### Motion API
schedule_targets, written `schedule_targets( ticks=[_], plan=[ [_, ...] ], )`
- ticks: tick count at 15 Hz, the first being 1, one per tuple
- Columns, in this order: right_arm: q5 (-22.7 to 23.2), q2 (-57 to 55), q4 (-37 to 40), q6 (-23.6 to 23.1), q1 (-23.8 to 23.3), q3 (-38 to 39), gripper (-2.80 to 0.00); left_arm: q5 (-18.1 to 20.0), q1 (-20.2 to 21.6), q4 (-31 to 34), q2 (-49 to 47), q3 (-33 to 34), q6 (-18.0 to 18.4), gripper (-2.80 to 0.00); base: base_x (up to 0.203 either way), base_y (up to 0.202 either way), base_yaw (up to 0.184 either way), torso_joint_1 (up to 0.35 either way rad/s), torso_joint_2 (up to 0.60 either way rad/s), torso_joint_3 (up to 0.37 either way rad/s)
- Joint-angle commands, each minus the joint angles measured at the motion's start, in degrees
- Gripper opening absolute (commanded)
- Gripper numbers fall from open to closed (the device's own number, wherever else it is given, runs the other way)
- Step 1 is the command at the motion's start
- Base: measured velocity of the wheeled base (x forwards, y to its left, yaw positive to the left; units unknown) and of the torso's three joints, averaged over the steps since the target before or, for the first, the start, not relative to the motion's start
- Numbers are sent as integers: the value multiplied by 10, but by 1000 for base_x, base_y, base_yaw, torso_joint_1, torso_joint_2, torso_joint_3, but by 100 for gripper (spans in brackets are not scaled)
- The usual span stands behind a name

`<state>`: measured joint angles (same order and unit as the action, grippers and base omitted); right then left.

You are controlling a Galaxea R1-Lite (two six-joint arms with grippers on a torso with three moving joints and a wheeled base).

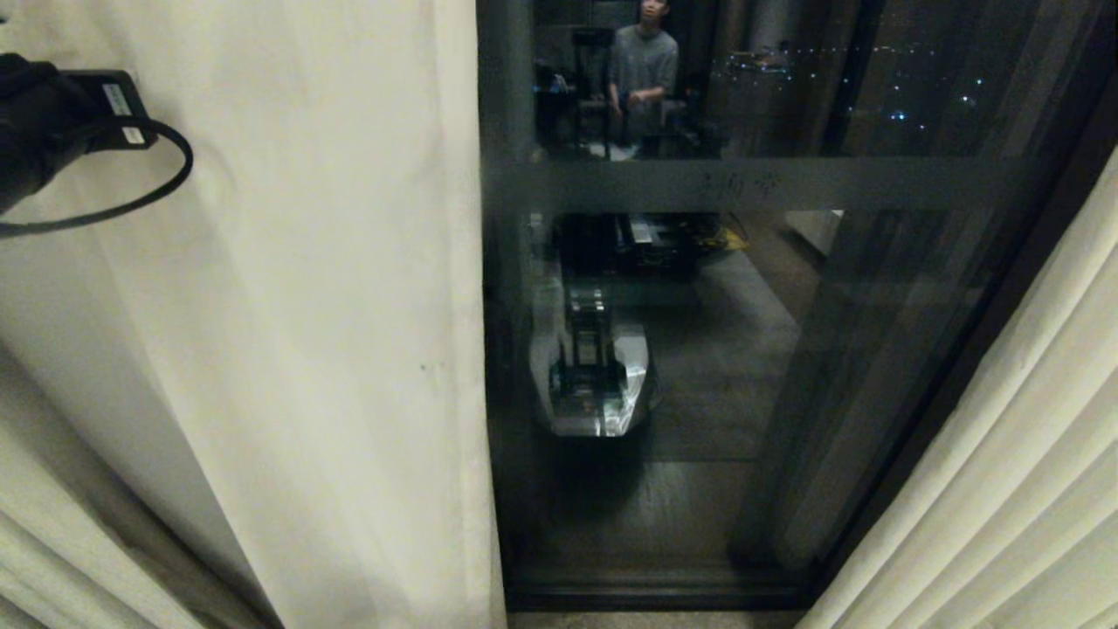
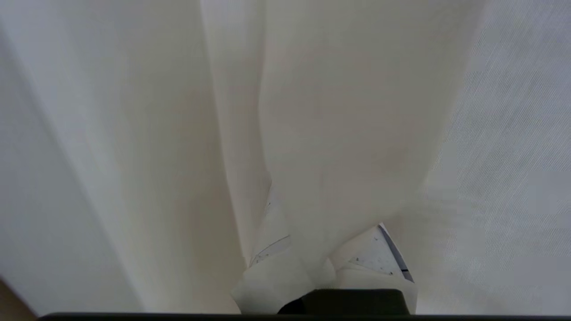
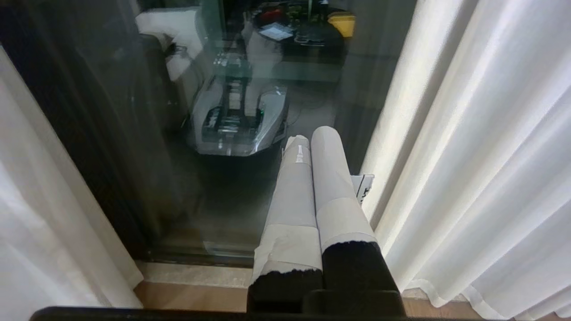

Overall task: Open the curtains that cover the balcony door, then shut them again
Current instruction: Pull the inner curtains open on both sides

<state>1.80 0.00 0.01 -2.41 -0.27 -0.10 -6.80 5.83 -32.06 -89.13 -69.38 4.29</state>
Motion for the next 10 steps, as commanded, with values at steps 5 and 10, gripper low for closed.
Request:
schedule_targets(
  ticks=[5,10],
  plan=[
    [0,-1,0,0,0,0,-280,60,98,-10,-57,-49,-1,-280,0,0,0,0,0,0],
    [0,-1,0,0,0,0,-280,162,219,-2,-77,-94,-56,-280,0,0,0,0,0,0]
  ],
)
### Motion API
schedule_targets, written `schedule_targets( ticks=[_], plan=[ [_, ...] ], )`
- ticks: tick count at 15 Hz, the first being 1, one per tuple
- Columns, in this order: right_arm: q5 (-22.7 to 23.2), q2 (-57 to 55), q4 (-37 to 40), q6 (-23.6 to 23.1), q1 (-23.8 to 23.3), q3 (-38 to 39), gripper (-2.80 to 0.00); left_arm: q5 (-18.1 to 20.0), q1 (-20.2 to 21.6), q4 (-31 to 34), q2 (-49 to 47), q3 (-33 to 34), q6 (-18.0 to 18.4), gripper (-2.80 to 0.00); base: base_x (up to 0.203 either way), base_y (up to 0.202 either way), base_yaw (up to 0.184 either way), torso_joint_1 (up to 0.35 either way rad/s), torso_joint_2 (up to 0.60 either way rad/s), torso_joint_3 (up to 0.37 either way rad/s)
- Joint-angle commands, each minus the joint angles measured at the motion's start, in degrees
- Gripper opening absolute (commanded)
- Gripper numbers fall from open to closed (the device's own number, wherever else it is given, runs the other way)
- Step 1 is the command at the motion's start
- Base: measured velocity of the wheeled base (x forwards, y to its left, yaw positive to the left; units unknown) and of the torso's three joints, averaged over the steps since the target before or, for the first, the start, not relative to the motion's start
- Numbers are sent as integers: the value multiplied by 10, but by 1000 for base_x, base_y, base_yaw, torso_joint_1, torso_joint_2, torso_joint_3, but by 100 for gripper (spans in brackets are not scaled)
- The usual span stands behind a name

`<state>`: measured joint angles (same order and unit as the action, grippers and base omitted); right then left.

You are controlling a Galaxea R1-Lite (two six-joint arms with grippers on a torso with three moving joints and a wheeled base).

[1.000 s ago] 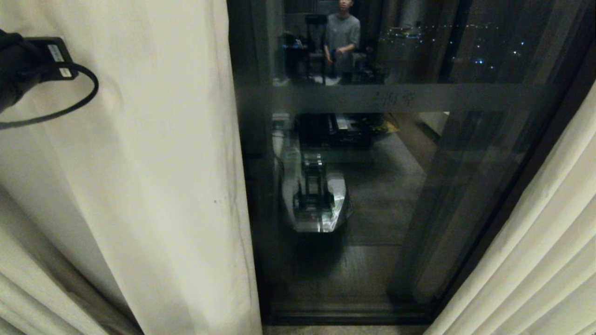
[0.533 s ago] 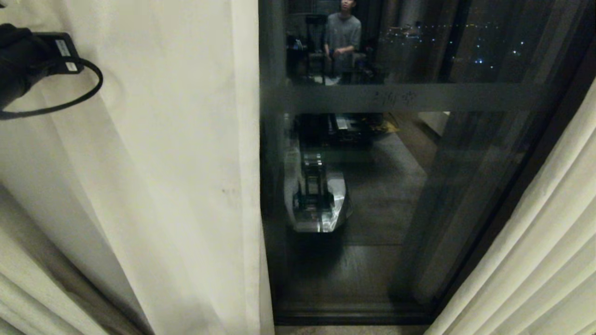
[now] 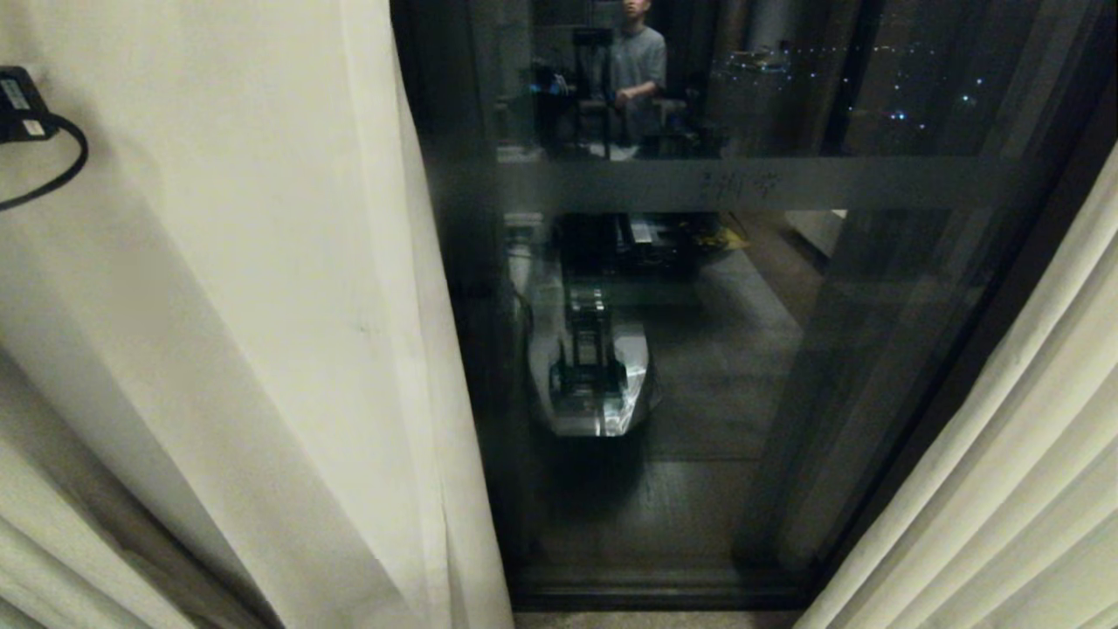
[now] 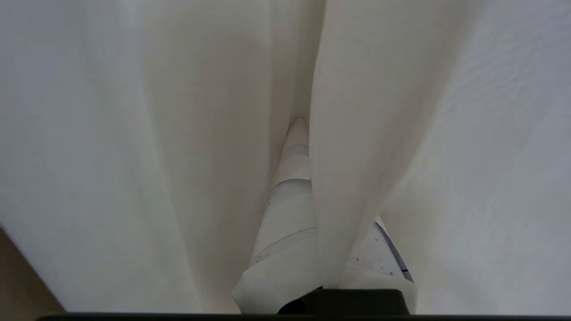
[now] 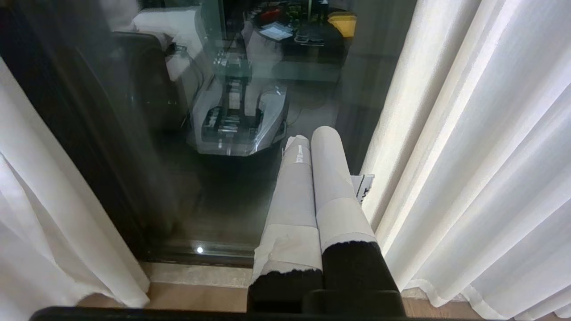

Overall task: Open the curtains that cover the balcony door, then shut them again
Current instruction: Pull the inner curtains open on both sides

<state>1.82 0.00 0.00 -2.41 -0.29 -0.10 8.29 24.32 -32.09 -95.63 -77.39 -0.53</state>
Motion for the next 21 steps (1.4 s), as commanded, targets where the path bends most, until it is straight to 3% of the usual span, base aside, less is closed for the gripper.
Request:
schedule_targets(
  ticks=[1,5,11,21],
  plan=[
    [0,-1,0,0,0,0,-280,27,61,-2,-19,-28,-19,-280,0,0,0,0,0,0],
    [0,-1,0,0,0,0,-280,91,157,-4,-51,-57,-65,-280,0,0,0,0,0,0],
    [0,-1,0,0,0,0,-280,186,263,-11,-121,-114,-74,-280,0,0,0,0,0,0],
    [0,-1,0,0,0,0,-280,198,358,-53,-274,-245,-106,-280,0,0,0,0,0,0]
  ],
)
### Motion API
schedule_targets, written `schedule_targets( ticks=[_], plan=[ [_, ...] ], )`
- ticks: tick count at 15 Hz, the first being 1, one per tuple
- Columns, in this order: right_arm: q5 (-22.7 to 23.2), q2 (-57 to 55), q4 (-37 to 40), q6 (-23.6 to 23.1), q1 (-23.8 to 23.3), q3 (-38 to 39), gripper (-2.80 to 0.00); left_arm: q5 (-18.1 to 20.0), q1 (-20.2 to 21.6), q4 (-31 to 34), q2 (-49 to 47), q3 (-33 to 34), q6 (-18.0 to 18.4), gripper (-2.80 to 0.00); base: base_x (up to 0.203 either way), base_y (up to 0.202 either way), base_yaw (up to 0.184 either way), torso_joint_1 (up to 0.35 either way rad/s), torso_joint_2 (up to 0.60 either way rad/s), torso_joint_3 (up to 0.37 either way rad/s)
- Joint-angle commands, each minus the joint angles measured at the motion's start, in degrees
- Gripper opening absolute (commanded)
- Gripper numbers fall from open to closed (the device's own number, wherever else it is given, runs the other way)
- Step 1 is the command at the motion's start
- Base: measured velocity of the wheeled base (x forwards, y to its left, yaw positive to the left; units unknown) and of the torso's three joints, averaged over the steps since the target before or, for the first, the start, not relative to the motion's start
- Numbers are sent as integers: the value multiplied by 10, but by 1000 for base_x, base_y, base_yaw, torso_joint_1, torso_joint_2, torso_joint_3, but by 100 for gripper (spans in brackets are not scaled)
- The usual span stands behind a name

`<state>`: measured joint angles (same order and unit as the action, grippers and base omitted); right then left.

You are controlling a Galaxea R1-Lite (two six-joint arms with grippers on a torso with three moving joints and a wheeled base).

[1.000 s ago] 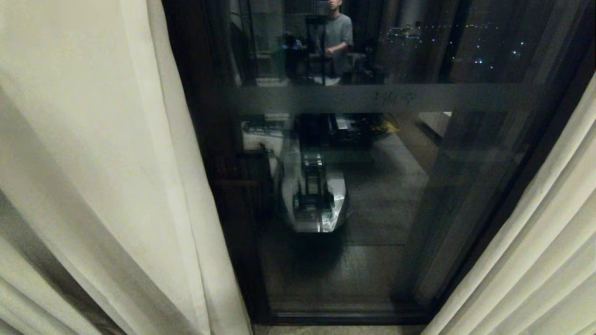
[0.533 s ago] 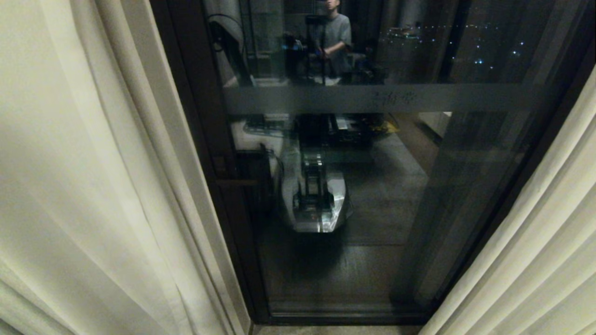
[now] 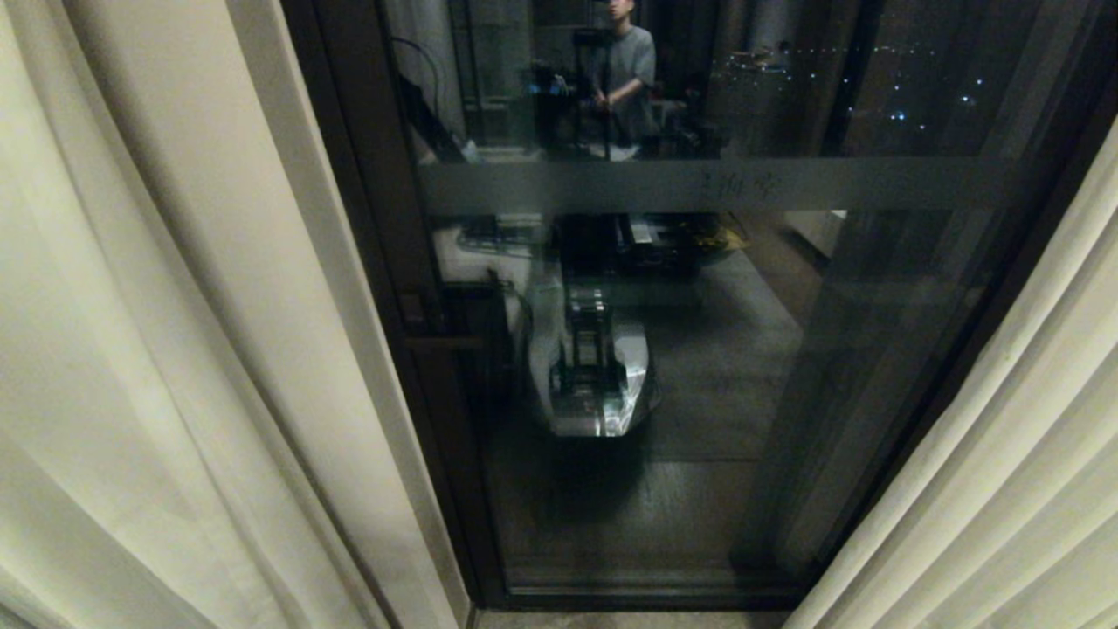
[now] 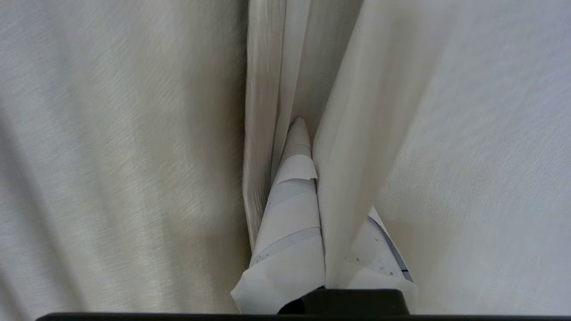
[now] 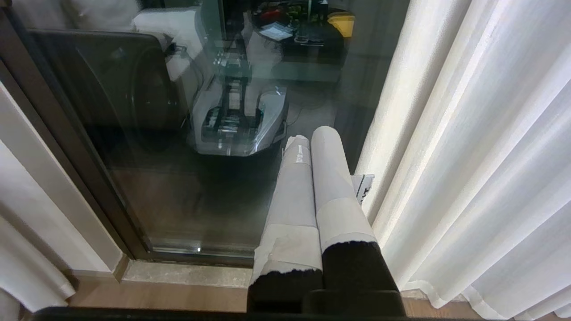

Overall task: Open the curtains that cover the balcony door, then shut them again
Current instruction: Pull the inner curtains open on both sides

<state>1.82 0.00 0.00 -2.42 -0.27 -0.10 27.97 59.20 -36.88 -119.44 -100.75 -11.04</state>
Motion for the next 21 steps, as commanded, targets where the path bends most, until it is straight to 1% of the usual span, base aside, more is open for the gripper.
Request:
schedule_targets(
  ticks=[1,5,7,8,14,20,21],
  plan=[
    [0,-1,0,0,0,0,-280,2,13,-11,-47,-19,-1,-280,0,0,0,0,0,0],
    [0,-1,0,0,0,0,-280,7,16,-18,-77,-53,-1,-280,0,0,0,0,0,0],
    [0,-1,0,0,0,0,-280,32,13,-24,-75,-54,-1,-280,0,0,0,0,0,0],
    [0,-1,0,0,0,0,-280,38,10,-24,-69,-53,-1,-280,0,0,0,0,0,0],
    [0,-1,0,0,0,0,-280,41,-30,-19,-14,-58,-2,-280,0,0,0,0,0,0],
    [0,-1,0,0,0,0,-280,41,-39,-16,35,-56,-3,-280,0,0,0,0,0,0],
    [0,-1,0,0,0,0,-280,46,-43,-16,38,-55,-3,-280,0,0,0,0,0,0]
  ],
)
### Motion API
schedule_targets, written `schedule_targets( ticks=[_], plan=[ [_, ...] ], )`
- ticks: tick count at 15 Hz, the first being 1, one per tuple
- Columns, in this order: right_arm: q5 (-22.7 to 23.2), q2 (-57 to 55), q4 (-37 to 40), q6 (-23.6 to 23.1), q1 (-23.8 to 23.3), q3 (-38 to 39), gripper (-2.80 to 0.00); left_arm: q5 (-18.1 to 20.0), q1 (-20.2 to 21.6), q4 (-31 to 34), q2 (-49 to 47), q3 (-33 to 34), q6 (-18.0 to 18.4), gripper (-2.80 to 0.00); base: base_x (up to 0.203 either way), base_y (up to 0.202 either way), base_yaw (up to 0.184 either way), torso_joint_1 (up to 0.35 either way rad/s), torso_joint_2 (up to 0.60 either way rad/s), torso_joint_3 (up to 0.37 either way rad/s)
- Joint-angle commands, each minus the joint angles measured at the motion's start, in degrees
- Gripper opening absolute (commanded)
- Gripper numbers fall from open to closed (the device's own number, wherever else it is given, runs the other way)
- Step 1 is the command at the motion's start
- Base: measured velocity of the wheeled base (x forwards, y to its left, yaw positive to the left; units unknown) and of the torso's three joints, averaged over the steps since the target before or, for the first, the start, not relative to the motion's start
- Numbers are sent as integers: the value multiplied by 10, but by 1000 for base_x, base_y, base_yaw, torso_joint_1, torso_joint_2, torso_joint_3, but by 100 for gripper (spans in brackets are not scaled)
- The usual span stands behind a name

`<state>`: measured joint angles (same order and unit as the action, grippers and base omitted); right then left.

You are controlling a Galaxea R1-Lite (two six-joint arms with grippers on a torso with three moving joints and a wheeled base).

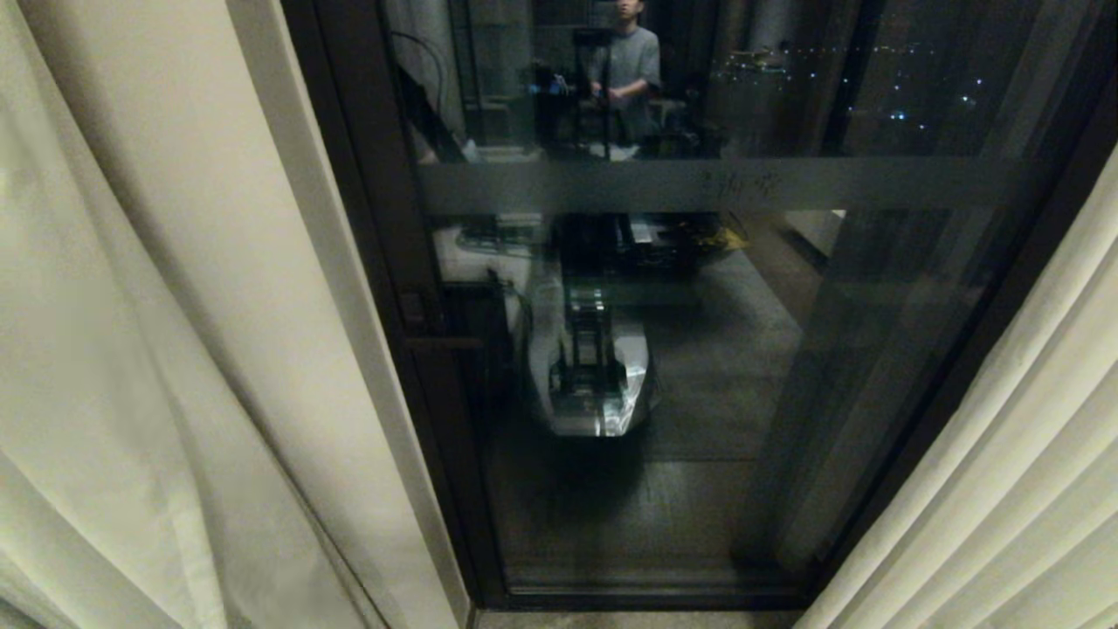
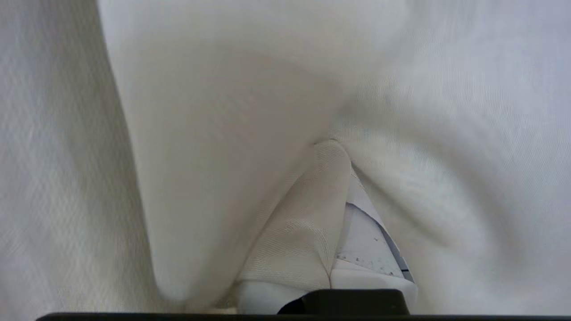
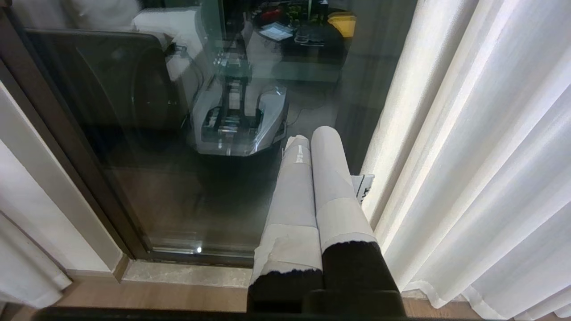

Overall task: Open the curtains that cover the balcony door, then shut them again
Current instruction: Pull the inner curtains open on both sides

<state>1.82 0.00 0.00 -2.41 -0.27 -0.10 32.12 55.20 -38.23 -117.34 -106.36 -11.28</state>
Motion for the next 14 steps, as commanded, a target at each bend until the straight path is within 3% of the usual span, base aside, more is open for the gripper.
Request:
schedule_targets(
  ticks=[1,9,10,14],
  plan=[
    [0,-1,0,0,0,0,-280,9,-17,-3,21,5,-1,-280,0,0,0,0,0,0],
    [0,-1,0,0,0,0,-280,7,-40,-2,30,9,-1,-280,0,0,0,0,0,0],
    [0,-1,0,0,0,0,-280,8,-40,-2,31,14,-1,0,0,0,0,0,0,0],
    [0,-1,0,0,0,0,-280,8,-40,-4,59,63,-1,0,0,0,0,0,0,0]
  ],
)
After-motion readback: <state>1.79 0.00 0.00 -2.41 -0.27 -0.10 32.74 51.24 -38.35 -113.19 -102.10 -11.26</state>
